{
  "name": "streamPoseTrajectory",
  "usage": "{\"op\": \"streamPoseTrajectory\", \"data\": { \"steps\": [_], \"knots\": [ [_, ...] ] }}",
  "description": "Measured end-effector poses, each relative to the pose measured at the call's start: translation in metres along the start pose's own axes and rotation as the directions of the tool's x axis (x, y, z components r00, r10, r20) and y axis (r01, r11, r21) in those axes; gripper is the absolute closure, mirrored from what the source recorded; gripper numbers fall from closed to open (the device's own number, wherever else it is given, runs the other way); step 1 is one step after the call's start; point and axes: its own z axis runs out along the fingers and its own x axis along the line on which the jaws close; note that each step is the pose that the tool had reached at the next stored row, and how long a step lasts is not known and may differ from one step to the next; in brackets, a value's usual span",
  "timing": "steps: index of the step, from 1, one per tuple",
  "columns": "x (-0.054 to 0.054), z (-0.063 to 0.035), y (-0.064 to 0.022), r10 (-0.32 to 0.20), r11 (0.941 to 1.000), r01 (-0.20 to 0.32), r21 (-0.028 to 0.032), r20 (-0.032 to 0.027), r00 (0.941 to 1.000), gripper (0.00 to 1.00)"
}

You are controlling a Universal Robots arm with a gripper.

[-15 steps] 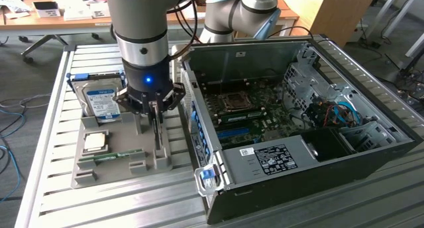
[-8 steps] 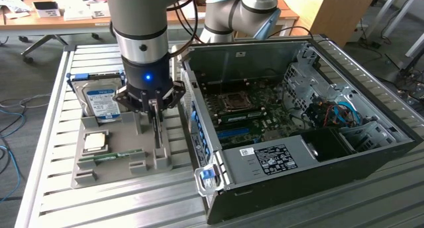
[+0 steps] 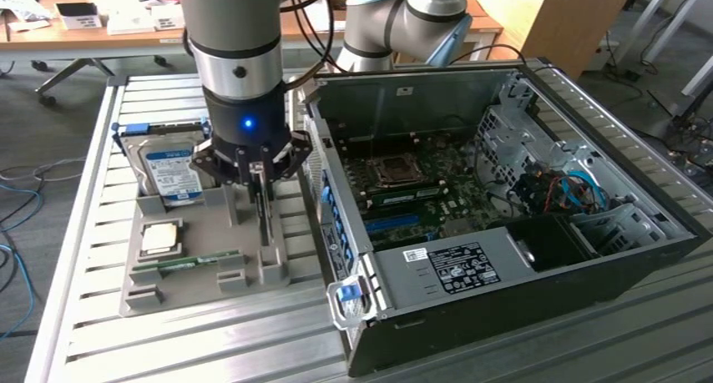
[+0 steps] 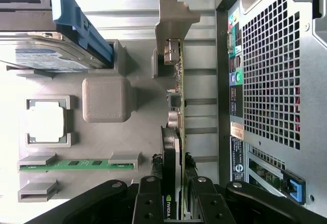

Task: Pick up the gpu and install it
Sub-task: 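Pick up the gpu and move the gpu toward the slot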

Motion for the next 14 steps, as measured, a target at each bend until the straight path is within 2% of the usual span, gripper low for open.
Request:
{"op": "streamPoseTrajectory", "data": {
  "steps": [14],
  "knots": [
    [-0.0002, -0.0108, 0.0005, 0.0, 1.0, 0.0, 0.0, 0.0, 1.0, 0.73]
  ]
}}
